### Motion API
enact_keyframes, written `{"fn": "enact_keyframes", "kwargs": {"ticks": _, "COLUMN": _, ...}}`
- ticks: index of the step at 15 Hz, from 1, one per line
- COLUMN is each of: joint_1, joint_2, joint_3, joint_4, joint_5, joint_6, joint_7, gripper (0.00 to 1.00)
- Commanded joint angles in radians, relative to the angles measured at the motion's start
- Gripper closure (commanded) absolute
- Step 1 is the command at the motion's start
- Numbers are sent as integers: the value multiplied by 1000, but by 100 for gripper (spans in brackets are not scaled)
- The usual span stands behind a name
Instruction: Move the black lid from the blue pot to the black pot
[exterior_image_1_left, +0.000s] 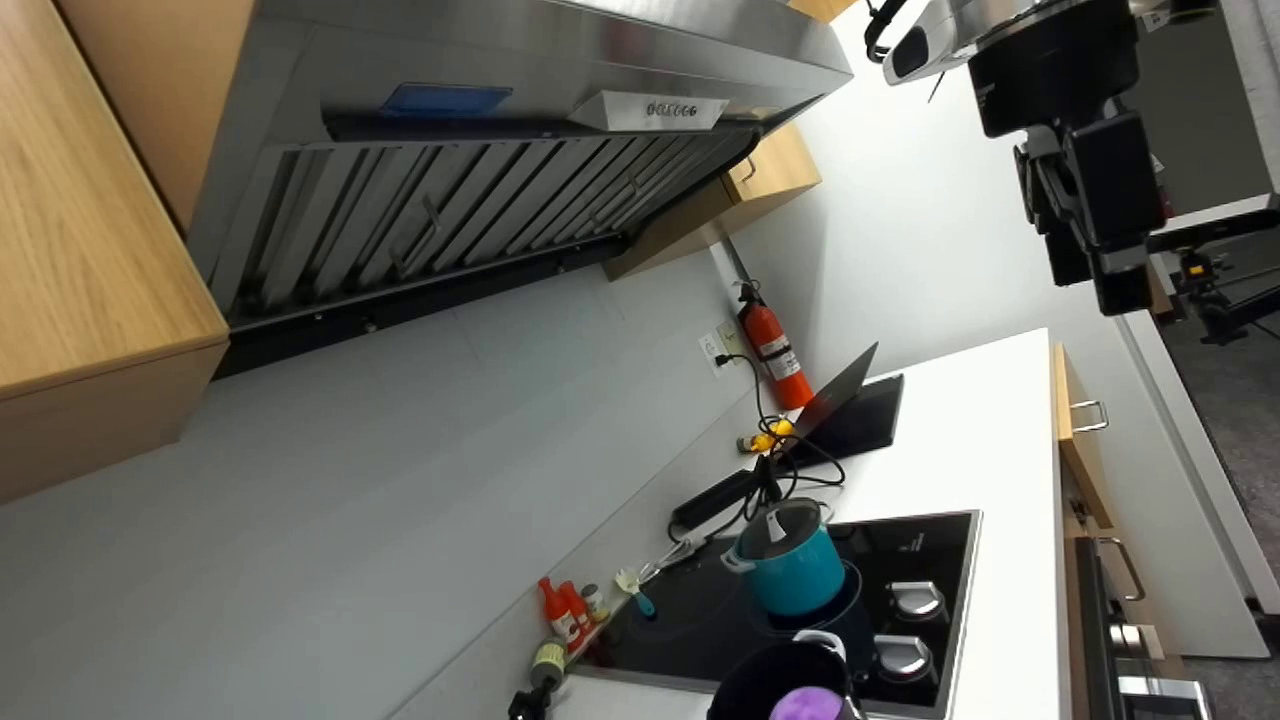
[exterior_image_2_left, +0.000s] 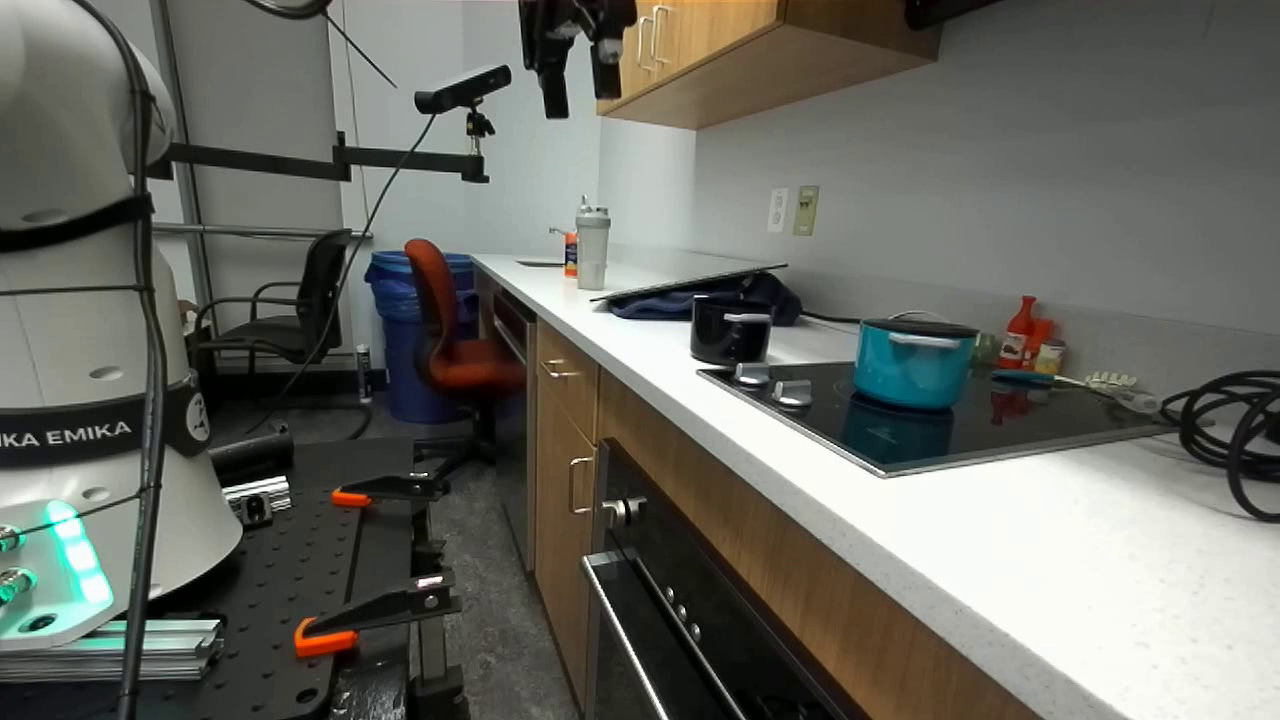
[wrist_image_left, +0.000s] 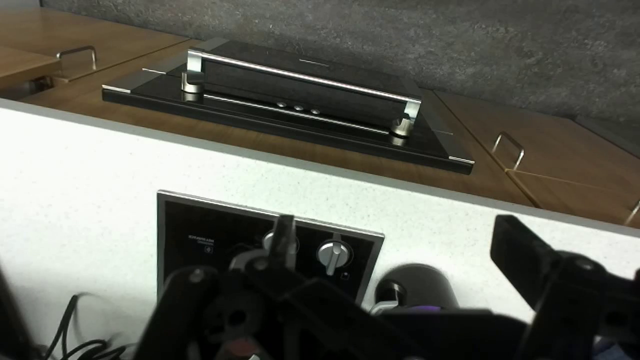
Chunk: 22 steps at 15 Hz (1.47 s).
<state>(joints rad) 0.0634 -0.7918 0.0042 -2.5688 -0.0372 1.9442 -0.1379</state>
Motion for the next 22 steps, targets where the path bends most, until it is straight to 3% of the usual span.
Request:
{"fn": "enact_keyframes", "kwargs": {"ticks": 1, "joint_1": 3, "joint_2": 1, "joint_3": -2, "joint_4": 3, "joint_5": -2, "joint_6": -3, "joint_7": 2, "gripper": 0}}
{"fn": "enact_keyframes", "kwargs": {"ticks": 17, "joint_1": 3, "joint_2": 1, "joint_3": -2, "joint_4": 3, "joint_5": -2, "joint_6": -3, "joint_7": 2, "gripper": 0}}
{"fn": "enact_keyframes", "kwargs": {"ticks": 22, "joint_1": -3, "joint_2": 37, "joint_3": 1, "joint_4": -7, "joint_5": -11, "joint_6": 44, "joint_7": 7, "gripper": 0}}
